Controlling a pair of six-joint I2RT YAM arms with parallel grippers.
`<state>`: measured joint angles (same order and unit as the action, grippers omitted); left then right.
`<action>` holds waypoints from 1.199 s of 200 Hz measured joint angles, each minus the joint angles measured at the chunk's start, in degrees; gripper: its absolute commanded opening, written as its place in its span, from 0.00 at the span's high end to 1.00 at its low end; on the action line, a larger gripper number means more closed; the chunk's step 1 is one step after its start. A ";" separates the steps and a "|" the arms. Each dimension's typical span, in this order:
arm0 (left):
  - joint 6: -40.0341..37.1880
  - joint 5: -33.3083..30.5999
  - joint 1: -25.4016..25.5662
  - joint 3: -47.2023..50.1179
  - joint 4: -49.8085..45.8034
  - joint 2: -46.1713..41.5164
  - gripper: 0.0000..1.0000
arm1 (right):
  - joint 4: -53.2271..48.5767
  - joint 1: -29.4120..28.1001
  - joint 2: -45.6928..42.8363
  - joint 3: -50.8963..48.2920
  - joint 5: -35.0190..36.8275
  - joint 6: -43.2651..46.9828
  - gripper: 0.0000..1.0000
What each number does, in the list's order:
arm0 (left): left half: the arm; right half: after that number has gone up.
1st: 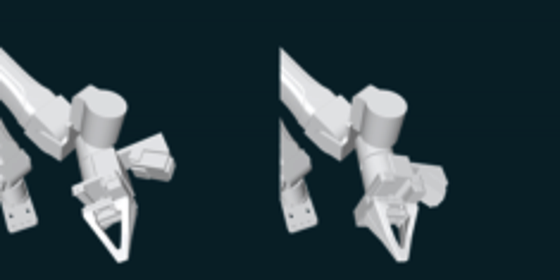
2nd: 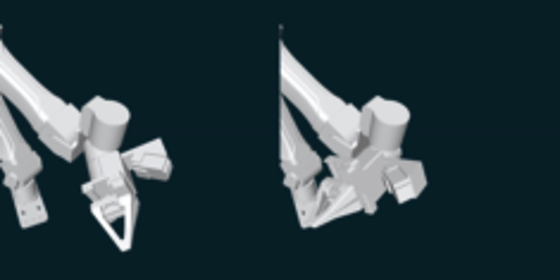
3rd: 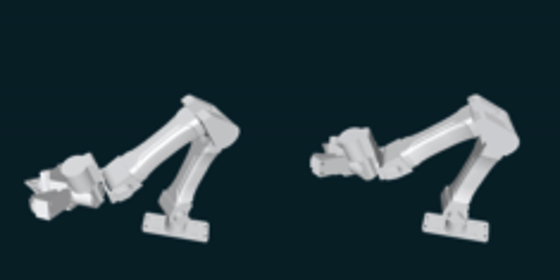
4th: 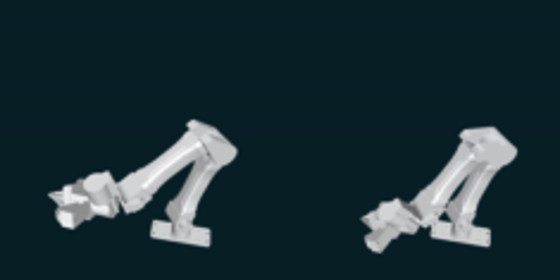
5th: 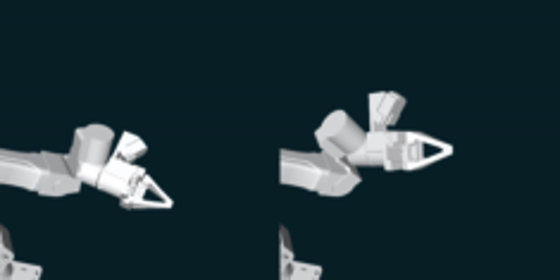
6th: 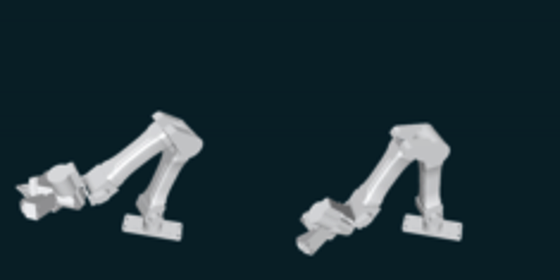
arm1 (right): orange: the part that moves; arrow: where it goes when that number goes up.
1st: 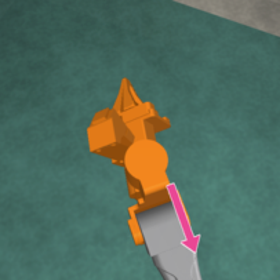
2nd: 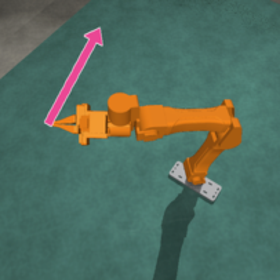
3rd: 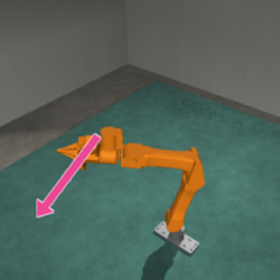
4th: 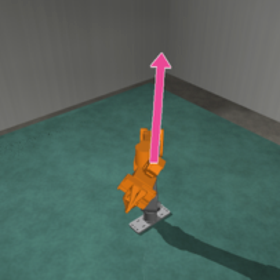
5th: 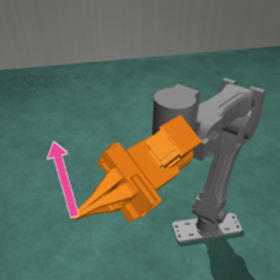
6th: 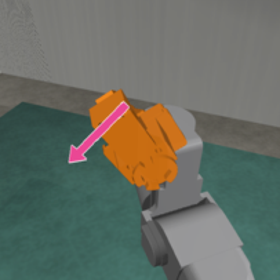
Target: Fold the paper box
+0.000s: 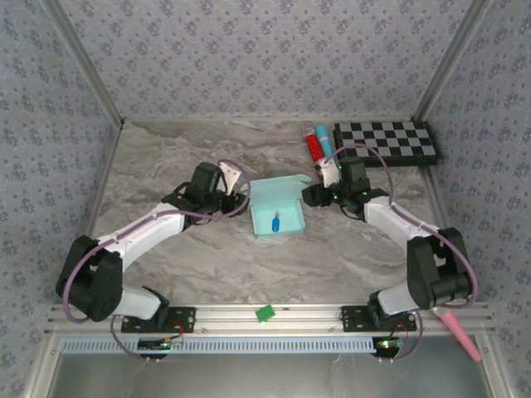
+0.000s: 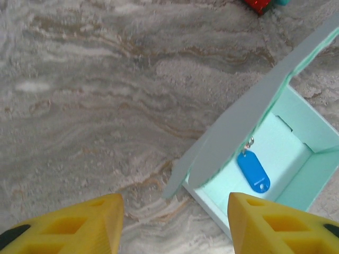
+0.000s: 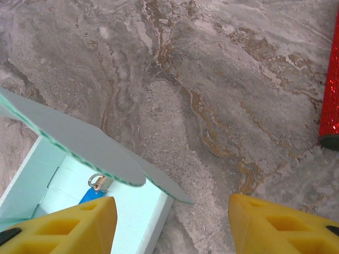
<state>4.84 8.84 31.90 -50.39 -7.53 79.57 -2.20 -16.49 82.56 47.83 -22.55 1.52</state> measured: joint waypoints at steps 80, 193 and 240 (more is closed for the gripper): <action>-3.87 1.77 -1.16 -0.09 3.69 5.40 0.56 | 1.55 0.39 5.90 3.13 -4.33 3.56 0.51; -4.24 4.94 -1.55 -2.08 4.74 8.04 0.87 | 1.09 -1.07 6.27 4.20 -4.63 4.50 0.86; -6.01 4.85 -1.60 -4.68 4.13 8.63 0.94 | 2.27 -3.13 5.55 4.28 -0.09 4.35 0.91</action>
<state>-1.17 13.69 30.30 -55.07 -3.40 88.20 0.08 -19.62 88.12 52.12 -22.63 5.87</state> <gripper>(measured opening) 0.072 0.092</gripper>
